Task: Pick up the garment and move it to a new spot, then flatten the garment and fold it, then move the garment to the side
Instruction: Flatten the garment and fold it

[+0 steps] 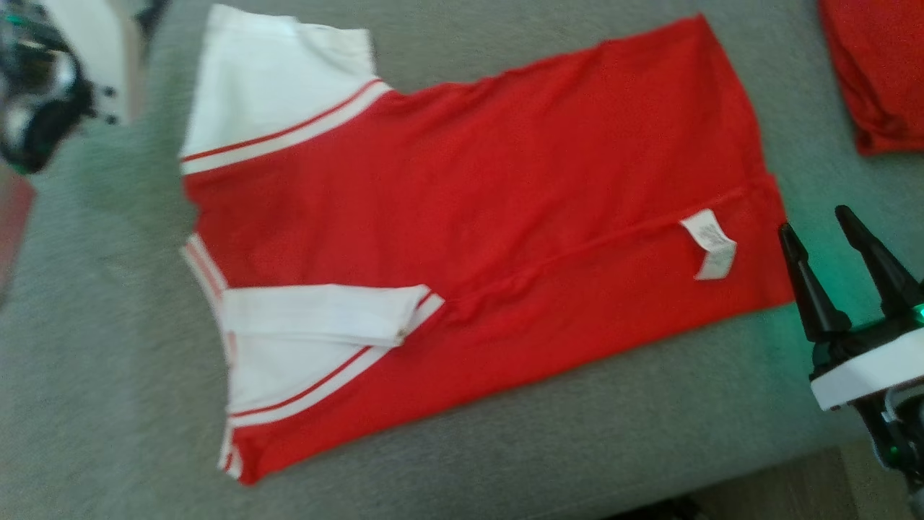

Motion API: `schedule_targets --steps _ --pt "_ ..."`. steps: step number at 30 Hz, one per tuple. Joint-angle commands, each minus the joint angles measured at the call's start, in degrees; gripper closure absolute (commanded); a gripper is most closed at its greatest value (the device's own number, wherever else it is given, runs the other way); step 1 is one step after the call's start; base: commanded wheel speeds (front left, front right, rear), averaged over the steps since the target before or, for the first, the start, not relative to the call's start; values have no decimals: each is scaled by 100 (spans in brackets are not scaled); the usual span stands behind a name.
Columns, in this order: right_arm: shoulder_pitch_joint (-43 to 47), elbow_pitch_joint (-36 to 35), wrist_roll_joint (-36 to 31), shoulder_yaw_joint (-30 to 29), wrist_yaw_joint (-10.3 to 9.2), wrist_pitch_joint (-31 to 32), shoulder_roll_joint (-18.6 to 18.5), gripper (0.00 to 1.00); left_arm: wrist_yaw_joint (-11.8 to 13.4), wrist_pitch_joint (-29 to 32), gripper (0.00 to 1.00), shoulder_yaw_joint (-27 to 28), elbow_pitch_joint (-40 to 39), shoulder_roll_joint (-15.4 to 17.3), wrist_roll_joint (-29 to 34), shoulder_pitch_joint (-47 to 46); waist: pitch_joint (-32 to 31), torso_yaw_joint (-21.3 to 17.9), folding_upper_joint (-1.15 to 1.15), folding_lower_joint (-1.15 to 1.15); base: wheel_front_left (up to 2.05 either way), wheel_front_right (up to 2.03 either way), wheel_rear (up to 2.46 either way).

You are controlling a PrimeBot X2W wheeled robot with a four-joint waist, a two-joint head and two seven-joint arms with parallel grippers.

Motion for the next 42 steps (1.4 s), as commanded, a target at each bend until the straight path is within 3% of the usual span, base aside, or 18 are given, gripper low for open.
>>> schedule_targets --steps 1,10,17,22,23,24,25,26,35,42 --pt "-5 -68 1 51 37 -88 -120 0 11 71 0 168 -15 309 -45 -291 281 -348 0 -2 0 0 0" --pt "-95 310 48 168 37 -340 7 0 11 200 0 -73 484 471 -590 -389 368 -679 0 -2 0 0 0" --pt "-216 382 67 217 37 -420 28 0 10 222 0 -355 519 735 -651 -411 431 -743 0 -2 0 0 0" --pt "-285 445 90 182 37 -453 6 0 10 429 0 -493 569 698 -887 -391 466 -712 0 -2 0 0 0" --pt "-290 491 76 131 37 -464 -2 0 10 518 16 -524 547 680 -987 -366 465 -696 0 -2 0 0 0" --pt "-295 532 61 101 37 -473 -5 0 10 574 56 -542 515 667 -1083 -346 464 -680 0 -2 0 0 0" --pt "-307 569 51 87 37 -480 3 0 10 585 91 -561 472 664 -1152 -336 468 -665 0 -2 0 0 0" --pt "-328 603 55 78 37 -484 22 0 10 571 100 -588 420 664 -1209 -325 471 -651 0 -2 0 0 0" --pt "-926 632 116 65 37 -357 -187 0 10 -460 100 -977 7 784 -1157 -499 446 -461 0 -2 0 0 0" --pt "-2018 937 231 388 37 351 -415 0 10 -862 100 -1429 -27 690 -1162 -751 413 -193 0 -2 0 0 0"
